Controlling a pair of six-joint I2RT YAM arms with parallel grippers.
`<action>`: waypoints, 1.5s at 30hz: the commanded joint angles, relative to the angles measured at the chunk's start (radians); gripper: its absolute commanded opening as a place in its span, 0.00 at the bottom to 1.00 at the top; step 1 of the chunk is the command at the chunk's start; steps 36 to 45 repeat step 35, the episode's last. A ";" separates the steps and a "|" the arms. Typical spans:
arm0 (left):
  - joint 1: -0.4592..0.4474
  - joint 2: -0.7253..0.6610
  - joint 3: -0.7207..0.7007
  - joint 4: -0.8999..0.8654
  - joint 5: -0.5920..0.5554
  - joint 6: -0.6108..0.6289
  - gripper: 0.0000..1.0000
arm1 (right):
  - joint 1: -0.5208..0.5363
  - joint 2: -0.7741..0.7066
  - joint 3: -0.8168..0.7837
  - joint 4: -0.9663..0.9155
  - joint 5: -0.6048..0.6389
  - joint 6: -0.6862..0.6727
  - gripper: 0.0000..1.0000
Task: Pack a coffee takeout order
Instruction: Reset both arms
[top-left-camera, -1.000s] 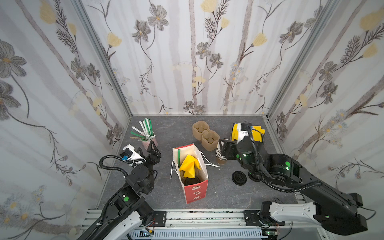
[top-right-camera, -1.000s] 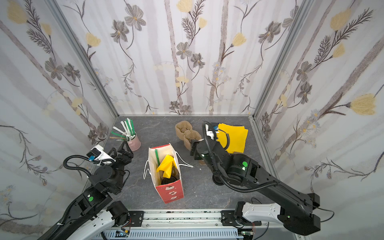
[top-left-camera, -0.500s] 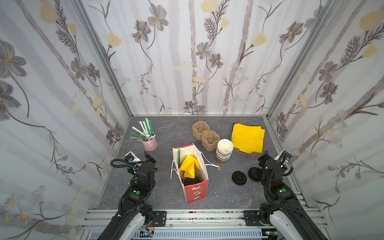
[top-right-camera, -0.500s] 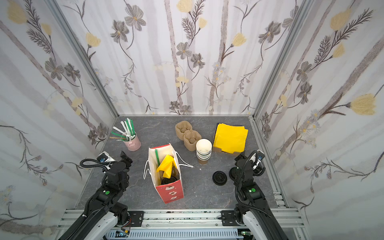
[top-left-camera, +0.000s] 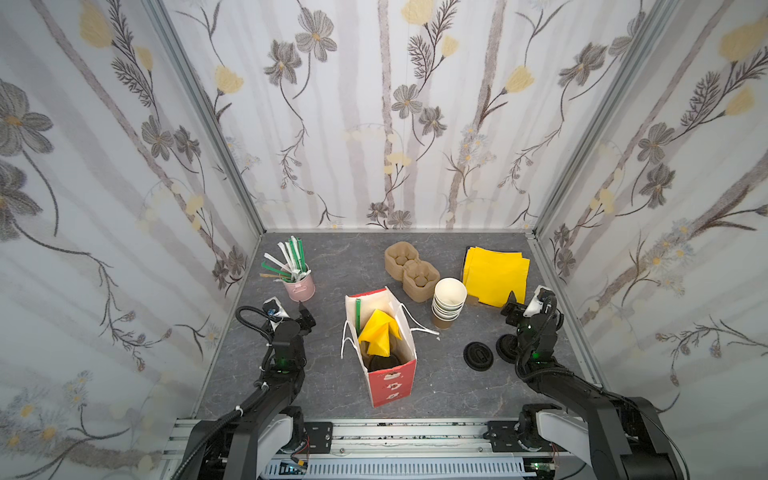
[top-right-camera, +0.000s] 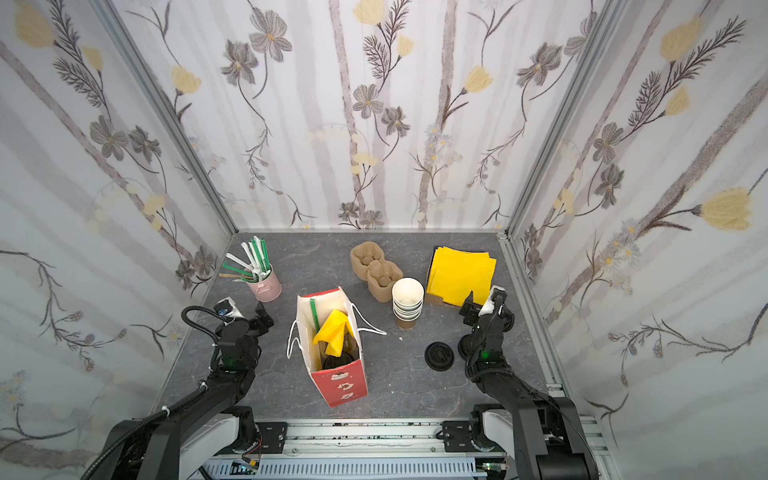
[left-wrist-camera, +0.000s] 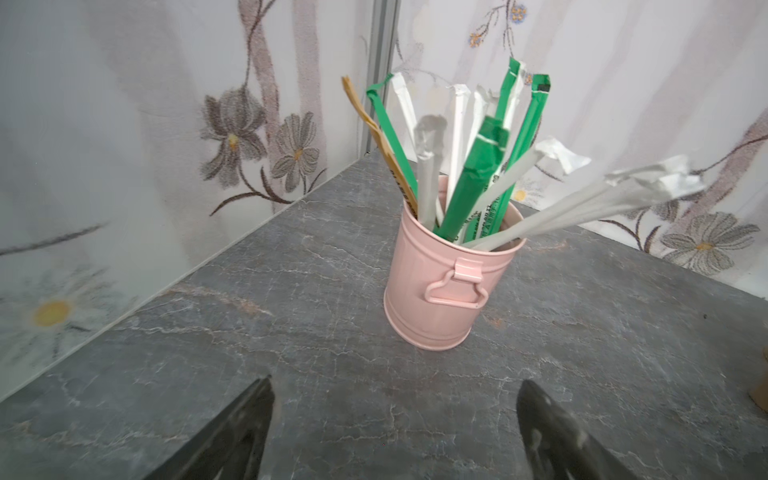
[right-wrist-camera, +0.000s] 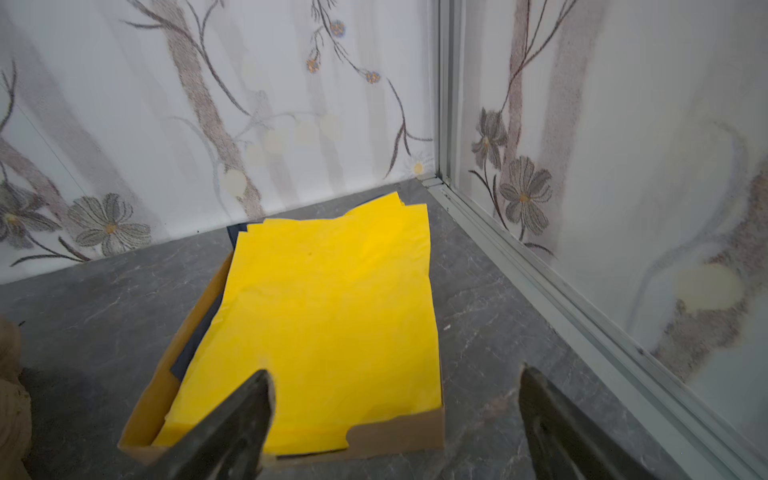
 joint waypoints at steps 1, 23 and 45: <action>0.019 0.130 -0.006 0.329 0.087 0.071 0.93 | -0.053 0.074 -0.035 0.336 -0.137 -0.044 0.92; -0.005 0.504 0.104 0.579 0.136 0.167 1.00 | -0.066 0.207 -0.007 0.410 -0.195 -0.056 1.00; 0.023 0.500 0.118 0.540 0.197 0.149 1.00 | -0.049 0.203 -0.003 0.401 -0.158 -0.067 1.00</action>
